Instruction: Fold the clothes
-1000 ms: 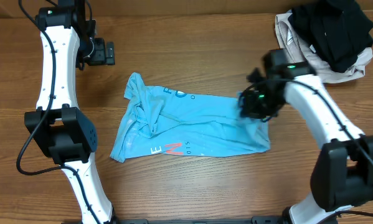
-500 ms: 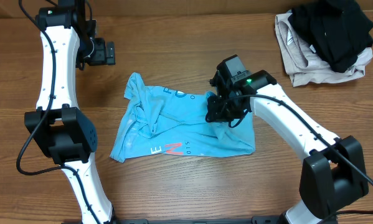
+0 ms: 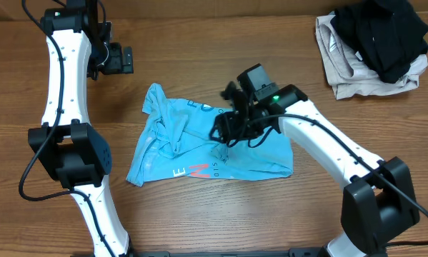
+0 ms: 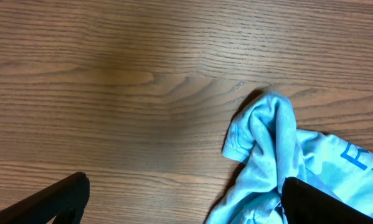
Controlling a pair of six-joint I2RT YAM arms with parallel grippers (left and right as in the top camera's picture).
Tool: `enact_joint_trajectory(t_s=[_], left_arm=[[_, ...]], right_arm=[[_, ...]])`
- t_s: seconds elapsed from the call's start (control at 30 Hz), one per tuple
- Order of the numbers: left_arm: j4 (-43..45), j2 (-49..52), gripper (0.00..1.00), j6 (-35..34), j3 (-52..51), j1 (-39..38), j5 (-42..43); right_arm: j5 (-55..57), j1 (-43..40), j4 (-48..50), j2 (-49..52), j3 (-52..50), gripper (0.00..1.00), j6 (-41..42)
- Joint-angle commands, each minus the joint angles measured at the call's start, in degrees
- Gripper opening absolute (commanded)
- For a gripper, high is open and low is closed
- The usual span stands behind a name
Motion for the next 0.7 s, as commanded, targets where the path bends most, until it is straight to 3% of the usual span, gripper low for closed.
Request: enact_joint_trajectory(t_s=[0.0,0.17,0.33,0.5,0.67], left_arm=[[-0.8,-1.4,1.0,-0.6,0.8,-0.1,0.9],[-6.2,-1.4,1.0,0.2,-0.3,-0.2,6.3],[-7.1,-1.4,1.0,7.2,-6.8,-0.8,12.4],[-2.7,-1.4,1.0,15.7,-15.5,-2.0,21.1],[3.5,-1.4,1.0,16.7,-22.4,-4.3,22.6]], right_arm=[[-12.3,-0.3,0.9,-0.2,2.2,0.65,-6.1],[-3.4,-6.4,-2.2,-1.0,3.9,0.8,-2.7],[0.4,-13.0,-6.3,-1.0,3.9,0.82,-2.6],[4.2,-17.0,-8.5,-1.0,3.9,0.85,-2.7],[8.2,-17.8,-9.2,-1.0,3.9,0.91,-2.7]])
